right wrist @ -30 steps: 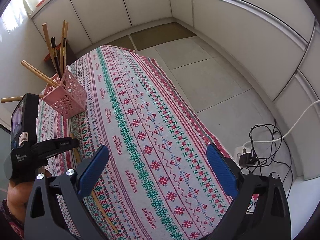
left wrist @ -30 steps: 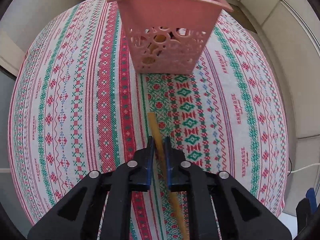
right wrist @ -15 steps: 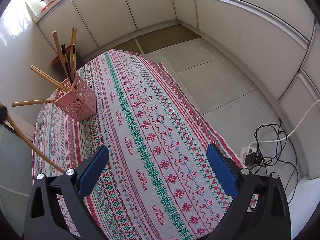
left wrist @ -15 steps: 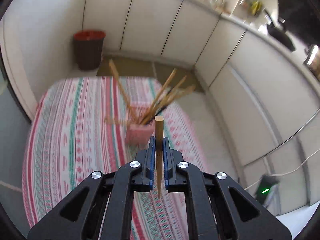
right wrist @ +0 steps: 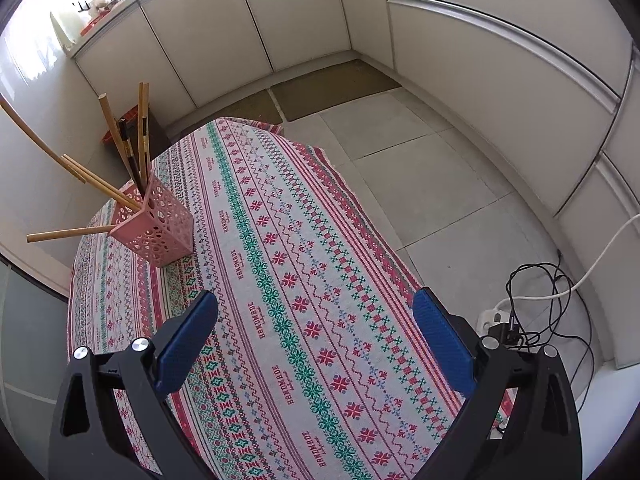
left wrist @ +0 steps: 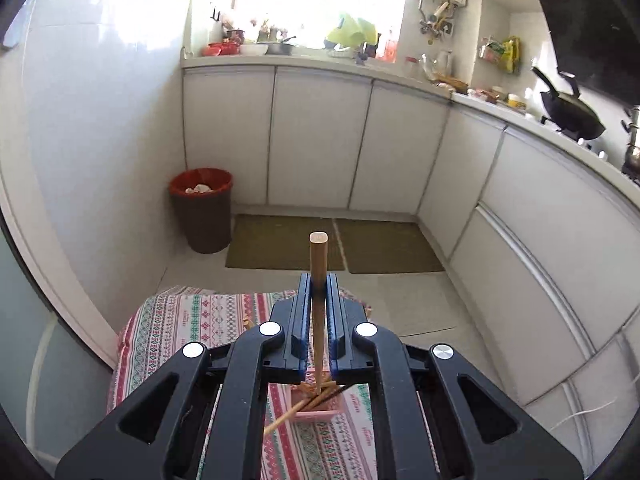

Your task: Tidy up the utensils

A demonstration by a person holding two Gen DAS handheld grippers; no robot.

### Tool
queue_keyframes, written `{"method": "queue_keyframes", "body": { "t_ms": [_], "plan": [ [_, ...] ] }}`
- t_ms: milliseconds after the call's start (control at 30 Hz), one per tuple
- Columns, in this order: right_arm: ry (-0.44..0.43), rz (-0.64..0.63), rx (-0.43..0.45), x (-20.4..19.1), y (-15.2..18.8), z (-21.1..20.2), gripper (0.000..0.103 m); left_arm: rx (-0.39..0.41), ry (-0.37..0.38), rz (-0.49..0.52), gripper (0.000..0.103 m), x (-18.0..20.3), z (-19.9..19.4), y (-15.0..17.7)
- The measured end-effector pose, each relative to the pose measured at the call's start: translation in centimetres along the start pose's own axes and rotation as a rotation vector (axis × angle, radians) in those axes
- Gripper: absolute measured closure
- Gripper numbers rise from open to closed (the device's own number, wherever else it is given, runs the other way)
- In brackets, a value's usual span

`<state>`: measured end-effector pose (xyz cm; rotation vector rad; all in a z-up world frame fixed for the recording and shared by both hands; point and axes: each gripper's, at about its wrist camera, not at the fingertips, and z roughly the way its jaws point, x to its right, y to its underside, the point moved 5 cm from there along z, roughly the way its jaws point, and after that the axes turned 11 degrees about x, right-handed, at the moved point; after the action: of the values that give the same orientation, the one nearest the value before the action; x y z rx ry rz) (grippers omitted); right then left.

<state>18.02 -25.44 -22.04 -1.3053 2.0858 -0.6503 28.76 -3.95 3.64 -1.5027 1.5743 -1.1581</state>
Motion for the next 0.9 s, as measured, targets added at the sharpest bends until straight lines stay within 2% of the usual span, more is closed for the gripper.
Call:
{"method": "queue_keyframes", "body": {
  "t_ms": [133, 200, 233, 267, 300, 367, 400, 600, 667, 767, 900],
  "plan": [
    [0.008, -0.012, -0.013, -0.3, 0.2, 0.6, 0.008, -0.074, -0.037, -0.007, 0.094, -1.5, 3.9, 4.1],
    [0.004, -0.021, -0.014, -0.6, 0.1, 0.6, 0.008, -0.111, -0.022, -0.018, 0.084, -2.0, 4.5, 5.8],
    [0.001, -0.025, -0.007, -0.8, 0.0, 0.5, 0.008, -0.103, -0.011, -0.041, 0.073, -2.4, 4.2, 6.2],
    [-0.001, -0.032, 0.006, -1.0, -0.3, 0.2, 0.008, -0.078, -0.012, -0.066, 0.065, -2.9, 3.4, 6.1],
    [-0.003, -0.039, 0.019, -1.3, -0.7, 0.0, 0.008, -0.056, -0.017, -0.083, 0.062, -3.2, 2.7, 6.0],
    [-0.014, -0.043, 0.038, -2.0, -1.5, -0.5, 0.008, -0.025, -0.022, -0.102, 0.043, -3.8, 1.2, 5.7],
    [-0.022, -0.04, 0.05, -2.5, -2.0, -0.9, 0.008, -0.018, -0.027, -0.099, 0.042, -3.7, 0.7, 5.6],
    [-0.041, -0.063, 0.157, -5.6, -5.3, -3.9, 0.008, -0.011, -0.093, 0.007, 0.037, -2.8, -1.9, 7.1],
    [-0.037, -0.069, 0.201, -6.3, -6.3, -5.4, 0.008, -0.008, -0.129, 0.036, 0.022, -2.7, -2.9, 7.9],
    [-0.004, -0.098, 0.262, -7.1, -7.1, -7.9, 0.008, 0.021, -0.204, 0.091, 0.009, -2.3, -5.1, 8.8],
    [0.033, -0.136, 0.314, -7.6, -6.9, -11.3, 0.007, 0.071, -0.285, 0.154, 0.007, -1.3, -8.9, 9.6]
  ]
}}
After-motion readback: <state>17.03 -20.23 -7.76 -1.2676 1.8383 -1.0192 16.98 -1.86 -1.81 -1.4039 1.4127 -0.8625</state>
